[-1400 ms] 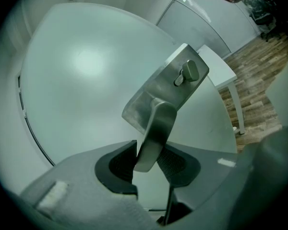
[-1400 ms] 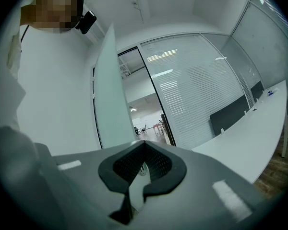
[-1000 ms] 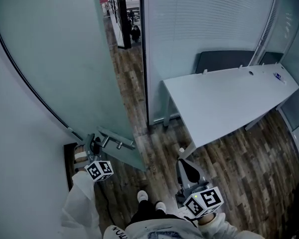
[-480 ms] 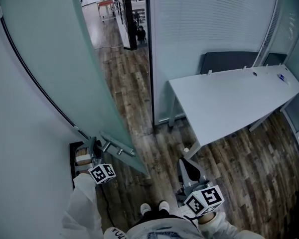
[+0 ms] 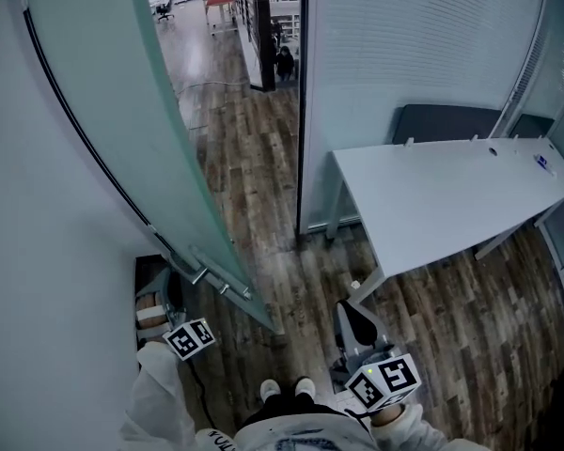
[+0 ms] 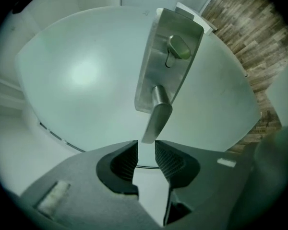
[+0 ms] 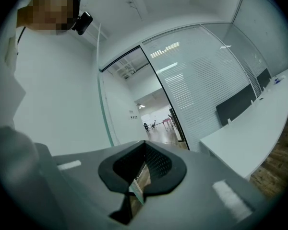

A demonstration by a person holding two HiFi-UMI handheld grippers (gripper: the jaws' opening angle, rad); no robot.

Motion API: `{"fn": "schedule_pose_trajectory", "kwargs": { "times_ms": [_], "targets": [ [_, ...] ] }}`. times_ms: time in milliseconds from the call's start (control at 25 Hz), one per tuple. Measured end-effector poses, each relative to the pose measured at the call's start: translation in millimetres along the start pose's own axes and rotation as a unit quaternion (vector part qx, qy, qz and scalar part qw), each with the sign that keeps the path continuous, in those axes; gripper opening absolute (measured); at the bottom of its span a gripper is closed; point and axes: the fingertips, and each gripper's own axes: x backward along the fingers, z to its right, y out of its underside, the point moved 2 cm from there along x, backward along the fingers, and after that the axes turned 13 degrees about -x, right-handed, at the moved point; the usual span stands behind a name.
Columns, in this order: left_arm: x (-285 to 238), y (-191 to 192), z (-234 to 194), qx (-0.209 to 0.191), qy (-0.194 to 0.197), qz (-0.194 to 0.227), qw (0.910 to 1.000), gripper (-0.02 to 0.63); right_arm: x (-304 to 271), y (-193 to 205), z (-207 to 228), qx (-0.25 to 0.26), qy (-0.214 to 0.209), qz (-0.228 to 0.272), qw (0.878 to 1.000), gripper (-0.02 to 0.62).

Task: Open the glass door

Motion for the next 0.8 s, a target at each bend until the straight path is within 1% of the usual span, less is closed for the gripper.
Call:
{"fn": "schedule_pose_trajectory", "kwargs": {
  "times_ms": [80,120,160,200,240,280,320,360,400,440,480,520,560,600,640,680,720,800],
  "targets": [
    [22,16,-8,0.017,-0.019,-0.022,0.9994,0.093,3,1,3,-0.002,-0.005,-0.004,1.000,0.005],
    [34,24,-12,0.035,-0.028,-0.030,0.9985,0.077,4,2,4,-0.004,-0.006,-0.006,1.000,0.005],
    [48,31,-16,0.063,-0.036,-0.035,0.9968,0.038,6,4,5,-0.007,-0.008,-0.008,1.000,0.005],
    [61,39,-19,0.102,-0.041,-0.036,0.9933,0.005,7,7,5,-0.008,-0.009,-0.010,1.000,0.005],
    [73,44,-22,0.149,-0.042,-0.034,0.9873,0.005,8,10,5,-0.009,-0.010,-0.012,1.000,0.005],
    [85,49,-25,0.204,-0.041,-0.026,0.9778,0.005,8,12,4,-0.009,-0.012,-0.013,1.000,0.005],
    [98,50,-29,0.261,-0.036,-0.010,0.9645,0.004,10,13,2,-0.008,-0.014,-0.014,1.000,0.005],
    [110,48,-34,0.321,-0.027,0.013,0.9464,0.003,12,15,-1,-0.005,-0.016,-0.015,1.000,0.005],
    [123,43,-40,0.384,-0.014,0.042,0.9224,0.003,14,16,-5,0.000,-0.018,-0.014,1.000,0.005],
    [134,37,-47,0.445,0.002,0.074,0.8926,0.003,17,16,-9,0.005,-0.019,-0.013,1.000,0.005],
    [144,31,-53,0.499,0.017,0.104,0.8603,0.003,19,18,-13,0.011,-0.020,-0.012,1.000,0.005],
    [153,26,-58,0.541,0.028,0.128,0.8307,0.003,21,19,-18,0.014,-0.020,-0.010,1.000,0.005],
    [161,24,-65,0.571,0.034,0.147,0.8073,0.003,23,21,-23,0.016,-0.019,-0.009,1.000,0.005],
    [168,23,-71,0.590,0.036,0.160,0.7905,0.003,25,25,-28,0.017,-0.018,-0.009,1.000,0.005],
    [175,23,-77,0.602,0.038,0.170,0.7788,0.003,26,29,-34,0.017,-0.016,-0.009,1.000,0.005],
    [180,24,-80,0.610,0.041,0.178,0.7708,0.003,28,35,-40,0.018,-0.015,-0.009,1.000,0.005],
    [186,26,-82,0.615,0.045,0.183,0.7655,0.003,30,41,-47,0.019,-0.012,-0.009,1.000,0.005],
    [198,32,-82,0.618,0.056,0.191,0.7605,0.003,35,54,-65,0.021,-0.008,-0.008,1.000,0.005]
  ]
}}
